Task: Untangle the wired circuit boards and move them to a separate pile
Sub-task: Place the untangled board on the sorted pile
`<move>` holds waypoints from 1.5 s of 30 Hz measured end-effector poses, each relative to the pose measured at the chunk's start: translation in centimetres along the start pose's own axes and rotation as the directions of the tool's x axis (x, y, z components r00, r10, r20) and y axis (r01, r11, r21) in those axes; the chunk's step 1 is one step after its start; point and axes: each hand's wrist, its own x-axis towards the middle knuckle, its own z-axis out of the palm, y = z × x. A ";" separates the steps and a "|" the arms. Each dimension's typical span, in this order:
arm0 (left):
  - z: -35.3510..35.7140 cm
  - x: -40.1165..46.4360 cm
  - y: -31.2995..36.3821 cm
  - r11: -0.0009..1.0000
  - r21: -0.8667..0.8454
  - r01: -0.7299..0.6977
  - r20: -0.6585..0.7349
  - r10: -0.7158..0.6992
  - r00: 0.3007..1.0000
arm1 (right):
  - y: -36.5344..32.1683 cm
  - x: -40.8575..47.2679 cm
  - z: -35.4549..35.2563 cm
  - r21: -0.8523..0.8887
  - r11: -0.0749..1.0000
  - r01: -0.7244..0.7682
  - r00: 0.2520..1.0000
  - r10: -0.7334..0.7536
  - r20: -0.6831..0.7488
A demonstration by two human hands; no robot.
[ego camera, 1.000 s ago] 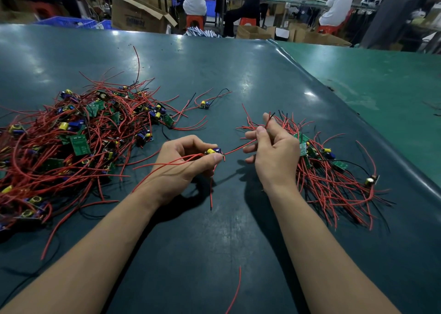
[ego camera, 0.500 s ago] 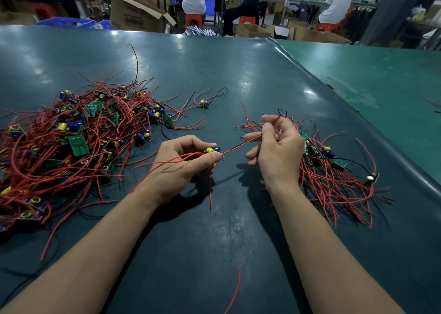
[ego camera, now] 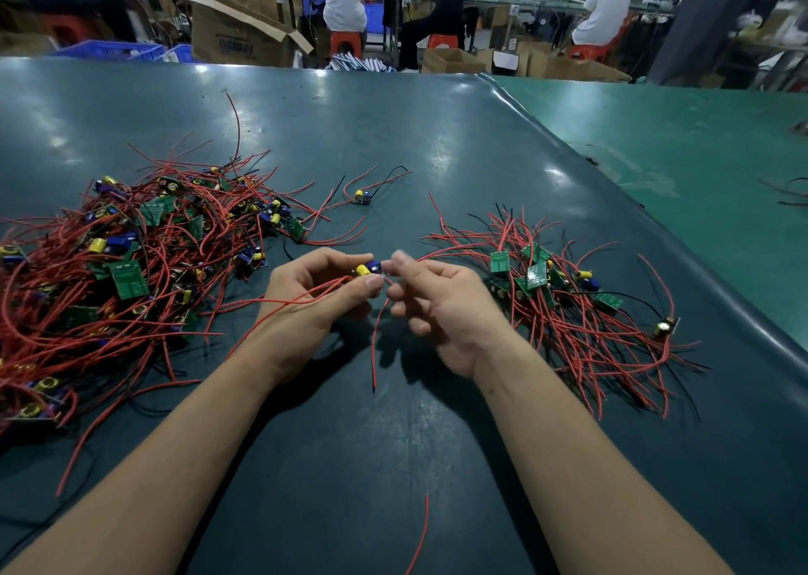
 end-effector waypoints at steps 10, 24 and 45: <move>0.1 0.0 -0.1 0.993 0.009 -0.114 -0.029 0.114 0.993 | -1.6 0.4 -1.9 0.092 0.936 0.341 0.845 -0.262 -0.467; -1.1 1.3 0.5 0.954 -0.256 -0.159 -0.399 0.046 0.916 | 0.0 0.6 -0.9 -0.351 0.933 0.080 0.911 -0.212 -0.354; 0.0 -0.4 0.8 0.949 -0.165 0.268 0.104 -0.254 0.962 | 0.6 -0.4 1.5 0.007 0.991 0.134 0.991 -0.134 -0.005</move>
